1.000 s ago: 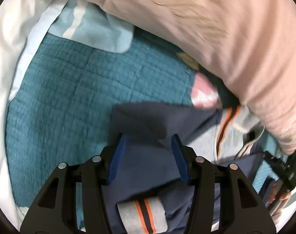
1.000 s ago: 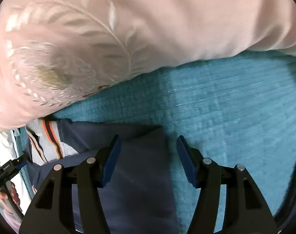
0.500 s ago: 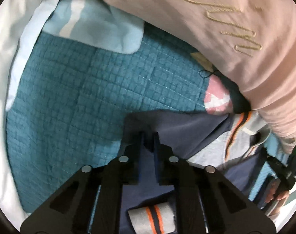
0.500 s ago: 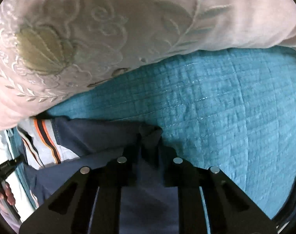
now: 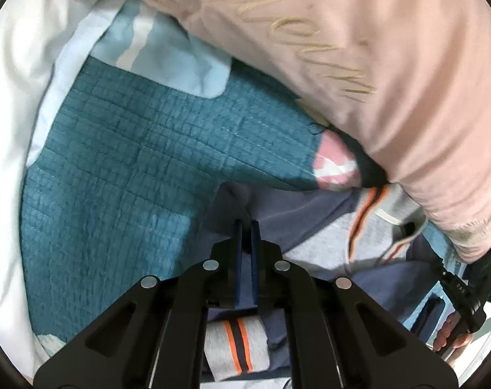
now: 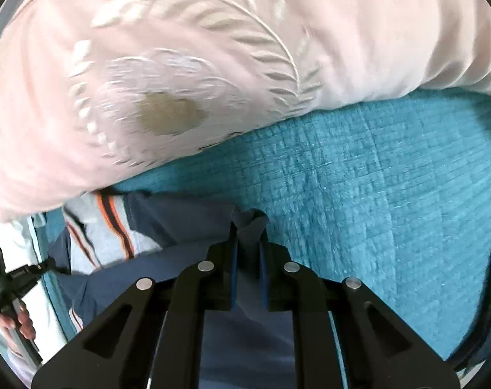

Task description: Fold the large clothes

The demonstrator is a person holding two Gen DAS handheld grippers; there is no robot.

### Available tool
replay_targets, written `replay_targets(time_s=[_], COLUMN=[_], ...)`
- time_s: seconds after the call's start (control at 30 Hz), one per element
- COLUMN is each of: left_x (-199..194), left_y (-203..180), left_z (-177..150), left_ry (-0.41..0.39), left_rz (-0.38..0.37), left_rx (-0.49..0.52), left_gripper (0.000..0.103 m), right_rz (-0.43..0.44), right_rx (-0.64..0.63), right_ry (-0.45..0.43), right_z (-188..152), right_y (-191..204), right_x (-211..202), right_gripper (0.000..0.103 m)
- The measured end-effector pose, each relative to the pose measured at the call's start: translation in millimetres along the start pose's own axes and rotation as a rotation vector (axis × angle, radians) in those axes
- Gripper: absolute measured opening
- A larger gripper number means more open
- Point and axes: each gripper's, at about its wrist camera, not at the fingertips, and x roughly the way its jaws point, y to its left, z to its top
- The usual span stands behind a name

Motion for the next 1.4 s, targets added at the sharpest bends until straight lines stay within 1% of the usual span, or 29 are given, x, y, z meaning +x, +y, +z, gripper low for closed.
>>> replay_targets(time_s=[0.1,0.23,0.27,0.33,0.4,0.43,0.5,0.6,0.67,0.73,0.77,0.87,0.93,1.0,1.07,1.13,1.17,1.23,1.27,1.33,1.4], left_x=[-10.8,-28.4,-33.7,-46.8,-57.3,-64.4,-77.7,-98.7,-111.8,-123.7,-129.0,-137.6,-136.6,-134.2,-126.4,-118.5,-113.2,-94.6,-81.6,-58.0,-42.4], left_y=[-2.1,1.0,1.0,-2.3,-1.7,-1.3,-3.8,-2.4,-1.0,3.7,6.0,16.3,27.4,38.5,55.2,69.9,75.2,92.5,102.4,120.1,131.0], left_z=[-6.8,-15.2,-18.8,-29.4,-39.3,-45.1,-55.7,-78.1,-99.6,-119.5,-134.5,-171.7,-193.8,-215.6,-241.0,-266.2,-274.7,-298.0,-307.4,-324.2,-335.5], left_ry=[-0.005,-0.022,-0.028,-0.048,-0.06,-0.067,-0.084,-0.103,-0.117,-0.121,-0.127,-0.131,-0.132,-0.121,-0.098,-0.079,-0.072,-0.043,-0.015,0.032,0.058], left_rz=[-0.005,-0.03,-0.031,-0.007,-0.012,-0.014,-0.014,-0.041,-0.053,-0.047,-0.041,-0.042,-0.042,-0.038,-0.043,-0.044,-0.038,-0.038,-0.044,-0.039,-0.017], left_rx=[0.014,0.015,0.019,0.054,0.057,0.059,0.071,0.081,0.113,0.163,0.19,0.234,0.256,0.266,0.251,0.247,0.25,0.237,0.21,0.163,0.137], left_gripper=[0.004,0.004,0.004,0.004,0.004,0.004,0.004,0.004,0.004,0.004,0.004,0.004,0.004,0.004,0.004,0.004,0.004,0.004,0.004,0.004,0.004], right_rz=[0.006,0.011,0.009,0.01,0.009,0.01,0.014,0.02,0.037,0.038,0.035,0.032,0.042,0.054,0.074,0.072,0.067,0.084,0.078,0.029,-0.002], right_rx=[-0.014,-0.031,-0.037,-0.042,-0.042,-0.038,-0.041,-0.049,-0.049,-0.078,-0.091,-0.135,-0.15,-0.123,-0.094,-0.092,-0.089,-0.029,-0.012,0.007,0.036], right_ry=[-0.013,-0.037,-0.043,-0.054,-0.062,-0.066,-0.081,-0.099,-0.108,-0.123,-0.126,-0.144,-0.16,-0.162,-0.155,-0.151,-0.129,-0.087,-0.047,0.008,0.038], right_z=[-7.4,-23.9,-25.4,-34.7,-42.2,-45.6,-60.1,-77.1,-89.9,-110.9,-122.8,-157.9,-186.7,-209.5,-230.9,-253.7,-267.9,-289.9,-304.7,-333.3,-350.7], right_y=[0.7,2.4,1.2,-1.1,1.5,16.0,22.0,23.7,24.2,23.8,23.8,23.4,18.4,9.2,-0.8,-8.0,-13.2,-25.6,-30.7,-39.3,-47.5], right_x=[-16.7,-42.1,-49.8,-64.1,-73.6,-70.7,-79.7,-98.1,-109.6,-125.6,-130.0,-144.7,-150.5,-151.8,-146.9,-144.2,-137.4,-119.4,-103.1,-68.1,-46.2], right_gripper=[0.01,0.01,0.01,0.01,0.01,0.01,0.01,0.01,0.01,0.01,0.01,0.01,0.01,0.01,0.01,0.011,0.011,0.011,0.011,0.011,0.011])
